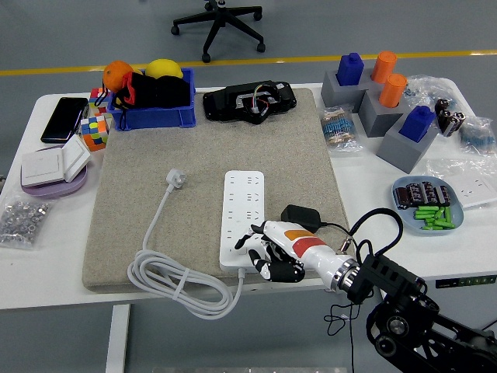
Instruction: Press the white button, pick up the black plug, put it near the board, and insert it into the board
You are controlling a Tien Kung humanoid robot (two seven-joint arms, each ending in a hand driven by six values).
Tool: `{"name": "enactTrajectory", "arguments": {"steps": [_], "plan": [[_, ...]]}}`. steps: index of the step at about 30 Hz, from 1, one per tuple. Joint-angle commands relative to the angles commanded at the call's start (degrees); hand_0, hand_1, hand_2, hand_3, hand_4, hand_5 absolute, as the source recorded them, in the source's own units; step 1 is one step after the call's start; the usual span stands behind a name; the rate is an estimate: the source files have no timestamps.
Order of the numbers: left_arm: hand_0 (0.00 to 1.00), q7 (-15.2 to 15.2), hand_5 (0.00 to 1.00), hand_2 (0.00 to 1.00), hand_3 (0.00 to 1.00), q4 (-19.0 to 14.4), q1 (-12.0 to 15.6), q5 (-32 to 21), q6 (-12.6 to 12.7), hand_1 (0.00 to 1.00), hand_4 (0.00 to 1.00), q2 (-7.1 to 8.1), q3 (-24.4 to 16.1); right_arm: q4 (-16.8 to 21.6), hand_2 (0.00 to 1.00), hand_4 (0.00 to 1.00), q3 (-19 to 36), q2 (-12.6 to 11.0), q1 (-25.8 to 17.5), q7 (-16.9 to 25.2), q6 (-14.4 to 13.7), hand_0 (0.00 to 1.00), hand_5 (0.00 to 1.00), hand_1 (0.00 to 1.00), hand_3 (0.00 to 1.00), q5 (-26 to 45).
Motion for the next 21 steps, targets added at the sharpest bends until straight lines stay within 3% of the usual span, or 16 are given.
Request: {"name": "enactTrajectory", "arguments": {"steps": [10, 21], "plan": [[0.465, 0.0, 0.284, 0.514, 0.579, 0.0, 0.0, -0.1, 0.0, 0.496, 0.566, 0.08, 0.1, -2.5, 0.08, 0.259, -2.9, 0.3, 2.1, -2.0, -1.6, 0.002, 0.002, 0.002, 0.583, -2.2], [0.465, 0.1, 0.283, 0.513, 0.579, 0.0, 0.0, 0.4, -0.1, 0.495, 0.566, 0.11, -0.1, -5.6, 0.079, 0.267, -6.0, 0.9, 4.4, -1.3, -3.8, 0.002, 0.002, 0.002, 0.583, -3.0]]}}
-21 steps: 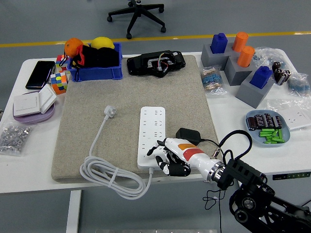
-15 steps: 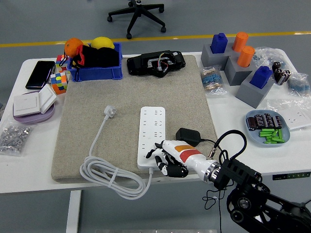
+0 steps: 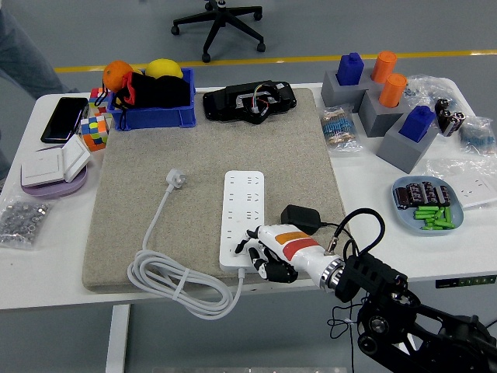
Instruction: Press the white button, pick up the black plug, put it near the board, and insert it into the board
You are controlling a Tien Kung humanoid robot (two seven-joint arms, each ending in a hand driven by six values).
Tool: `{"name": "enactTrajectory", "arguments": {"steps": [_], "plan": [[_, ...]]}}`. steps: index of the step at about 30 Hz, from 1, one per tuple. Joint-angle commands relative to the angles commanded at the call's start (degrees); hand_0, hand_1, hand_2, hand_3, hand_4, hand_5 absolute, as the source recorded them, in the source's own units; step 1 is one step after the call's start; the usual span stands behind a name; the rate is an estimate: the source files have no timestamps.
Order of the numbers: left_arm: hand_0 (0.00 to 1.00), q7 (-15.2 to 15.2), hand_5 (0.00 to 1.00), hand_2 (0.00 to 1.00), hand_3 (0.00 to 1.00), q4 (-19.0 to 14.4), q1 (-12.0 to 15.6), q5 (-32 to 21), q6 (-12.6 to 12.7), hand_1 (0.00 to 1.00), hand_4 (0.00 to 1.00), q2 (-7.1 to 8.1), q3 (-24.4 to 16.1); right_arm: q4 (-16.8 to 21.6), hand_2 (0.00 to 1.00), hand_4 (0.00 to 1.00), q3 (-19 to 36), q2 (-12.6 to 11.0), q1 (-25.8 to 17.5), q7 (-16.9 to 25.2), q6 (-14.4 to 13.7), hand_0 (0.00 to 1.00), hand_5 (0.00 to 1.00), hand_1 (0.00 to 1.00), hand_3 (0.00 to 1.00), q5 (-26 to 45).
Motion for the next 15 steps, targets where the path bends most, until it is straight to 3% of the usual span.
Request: {"name": "enactTrajectory", "arguments": {"steps": [15], "plan": [[0.466, 0.0, 0.283, 0.513, 0.578, 0.0, -0.1, 0.0, 0.0, 0.495, 0.567, 0.01, 0.1, -2.7, 0.078, 0.27, -1.4, 0.3, 1.3, 0.5, -1.0, 0.002, 0.002, 0.002, 0.567, -1.0]]}}
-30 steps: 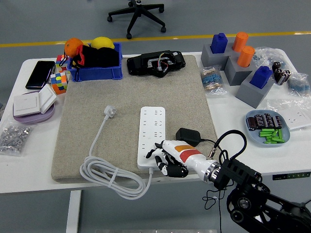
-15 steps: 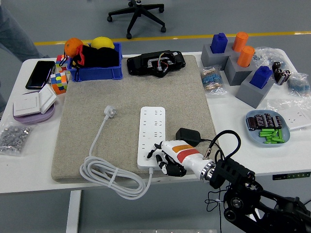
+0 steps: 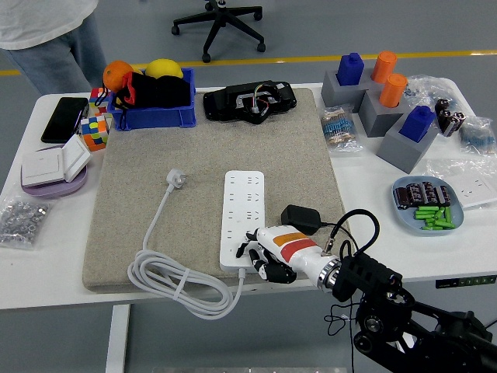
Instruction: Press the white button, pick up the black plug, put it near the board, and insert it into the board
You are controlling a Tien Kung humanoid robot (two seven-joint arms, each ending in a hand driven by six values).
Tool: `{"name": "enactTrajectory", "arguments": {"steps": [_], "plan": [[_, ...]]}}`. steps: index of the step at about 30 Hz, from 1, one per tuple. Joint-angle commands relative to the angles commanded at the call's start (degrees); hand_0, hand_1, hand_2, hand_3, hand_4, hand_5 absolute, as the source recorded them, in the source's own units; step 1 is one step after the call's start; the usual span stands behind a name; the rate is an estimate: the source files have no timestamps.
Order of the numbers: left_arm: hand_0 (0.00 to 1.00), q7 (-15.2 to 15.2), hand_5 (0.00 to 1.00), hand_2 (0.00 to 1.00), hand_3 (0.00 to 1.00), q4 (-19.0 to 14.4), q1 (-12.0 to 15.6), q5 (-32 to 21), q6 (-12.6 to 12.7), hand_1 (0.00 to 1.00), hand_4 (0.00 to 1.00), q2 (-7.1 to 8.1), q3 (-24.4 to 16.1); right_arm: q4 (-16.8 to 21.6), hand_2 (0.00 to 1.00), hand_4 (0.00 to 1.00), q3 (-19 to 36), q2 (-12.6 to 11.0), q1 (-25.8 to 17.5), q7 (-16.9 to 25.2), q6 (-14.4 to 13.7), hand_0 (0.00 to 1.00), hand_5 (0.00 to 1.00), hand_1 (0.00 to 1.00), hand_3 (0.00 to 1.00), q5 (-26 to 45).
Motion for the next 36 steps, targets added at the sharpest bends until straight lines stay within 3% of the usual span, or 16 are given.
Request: {"name": "enactTrajectory", "arguments": {"steps": [17, 36], "plan": [[0.466, 0.0, 0.281, 0.512, 0.578, 0.0, 0.0, 0.1, 0.0, 0.497, 0.567, -0.05, 0.0, 0.5, 0.078, 0.276, 0.6, 0.0, -0.2, 0.8, -0.2, 0.002, 0.002, 0.002, 0.564, -0.2], [0.466, 0.1, 0.281, 0.512, 0.578, 0.0, -0.1, 0.2, -0.1, 0.496, 0.568, -0.05, 0.0, -3.8, 0.077, 0.277, -0.1, 0.8, 0.7, 2.7, -2.2, 0.002, 0.002, 0.002, 0.564, -0.7]]}}
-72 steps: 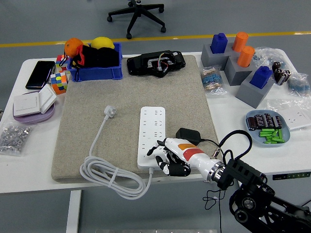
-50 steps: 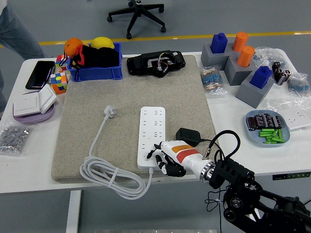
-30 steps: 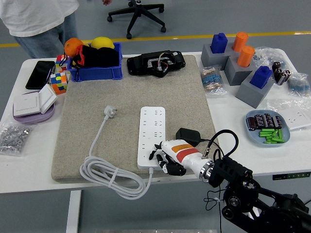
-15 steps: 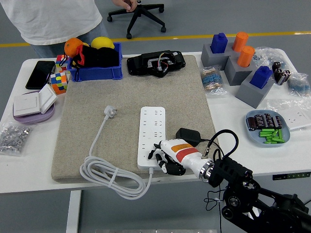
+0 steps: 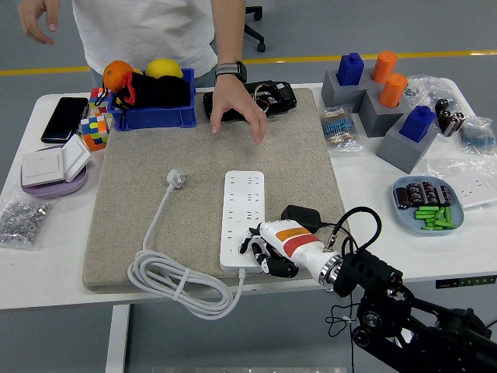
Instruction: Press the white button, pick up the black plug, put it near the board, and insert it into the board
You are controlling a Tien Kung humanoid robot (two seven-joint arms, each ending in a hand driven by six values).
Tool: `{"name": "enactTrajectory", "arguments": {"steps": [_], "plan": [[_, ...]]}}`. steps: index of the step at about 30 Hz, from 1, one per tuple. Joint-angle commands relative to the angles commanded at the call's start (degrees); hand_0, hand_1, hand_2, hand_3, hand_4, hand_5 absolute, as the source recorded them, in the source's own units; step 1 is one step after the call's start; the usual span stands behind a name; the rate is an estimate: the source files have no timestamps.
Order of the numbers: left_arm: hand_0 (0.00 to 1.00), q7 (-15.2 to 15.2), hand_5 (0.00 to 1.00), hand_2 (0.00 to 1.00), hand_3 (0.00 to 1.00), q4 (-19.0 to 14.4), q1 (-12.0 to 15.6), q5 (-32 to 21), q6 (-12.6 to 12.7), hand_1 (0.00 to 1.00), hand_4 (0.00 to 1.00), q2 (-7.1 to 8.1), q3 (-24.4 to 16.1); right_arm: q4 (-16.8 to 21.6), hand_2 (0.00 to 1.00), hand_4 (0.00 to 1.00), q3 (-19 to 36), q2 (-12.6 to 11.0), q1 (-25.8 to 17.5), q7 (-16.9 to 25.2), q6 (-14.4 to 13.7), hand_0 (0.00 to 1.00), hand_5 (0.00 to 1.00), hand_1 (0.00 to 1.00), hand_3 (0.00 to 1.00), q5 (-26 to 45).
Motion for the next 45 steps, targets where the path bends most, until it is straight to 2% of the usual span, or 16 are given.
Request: {"name": "enactTrajectory", "arguments": {"steps": [11, 22, 27, 30, 31, 36, 37, 42, 43, 45], "plan": [[0.466, 0.0, 0.28, 0.512, 0.578, 0.0, 0.0, 0.0, 0.0, 0.496, 0.568, -0.04, 0.1, -0.9, 0.077, 0.278, -0.8, -0.4, 0.2, 0.5, 0.2, 0.002, 0.002, 0.002, 0.563, 0.3], [0.466, 0.0, 0.278, 0.511, 0.578, 0.0, 0.0, 0.0, 0.0, 0.496, 0.568, -0.03, 0.2, 5.6, 0.077, 0.278, 2.6, -0.3, -1.0, 0.7, 0.2, 0.002, 0.002, 0.002, 0.562, 0.3], [0.466, 0.0, 0.279, 0.512, 0.578, 0.0, 0.1, 0.0, 0.1, 0.495, 0.568, -0.09, 0.1, 8.6, 0.087, 0.256, 6.1, -0.4, -2.7, 3.0, -1.3, 0.002, 0.002, 0.002, 0.555, -0.1], [0.466, 0.0, 0.279, 0.512, 0.578, 0.0, 0.1, -0.1, 0.1, 0.495, 0.568, -0.11, 0.1, 8.6, 0.087, 0.256, 8.7, -0.5, -3.7, 5.0, -1.8, 0.002, 0.002, 0.002, 0.555, 0.4], [0.466, 0.0, 0.28, 0.513, 0.578, 0.0, 0.1, -0.2, 0.1, 0.496, 0.569, -0.12, 0.1, 8.2, 0.166, 0.364, 10.0, -0.5, -4.2, 6.1, -2.2, 0.097, 0.002, 0.099, 0.573, 1.0], [0.466, -0.1, 0.28, 0.513, 0.578, 0.0, 0.2, -0.3, 0.1, 0.496, 0.569, -0.18, 0.1, 6.8, 0.166, 0.364, 15.7, -0.5, -6.0, 8.8, -2.8, 0.097, 0.002, 0.099, 0.573, 1.3], [0.466, -0.1, 0.281, 0.513, 0.578, 0.0, 0.2, -0.3, 0.1, 0.496, 0.569, -0.19, 0.1, 6.6, 0.532, 0.756, 16.9, -0.5, -6.4, 9.2, -2.9, 0.55, 0.102, 0.546, 0.657, 1.3], [0.466, -0.1, 0.281, 0.513, 0.578, 0.0, 0.2, -0.4, 0.2, 0.496, 0.569, -0.27, 0.1, 5.2, 0.532, 0.756, 21.1, -0.3, -8.0, 9.6, -1.6, 0.55, 0.102, 0.546, 0.657, 1.1], [0.466, -0.1, 0.281, 0.512, 0.579, 0.0, 0.2, -0.4, 0.2, 0.496, 0.569, -0.29, 0.1, 4.9, 0.797, 0.997, 21.6, -0.2, -8.2, 9.4, -1.1, 0.822, 0.294, 0.824, 0.811, 0.9], [0.466, -0.1, 0.281, 0.512, 0.579, 0.0, 0.2, -0.6, 0.2, 0.496, 0.569, -0.27, 0.3, 3.9, 0.797, 0.997, 22.4, -0.2, -8.6, 8.8, -0.1, 0.822, 0.294, 0.824, 0.811, 0.6]]}}
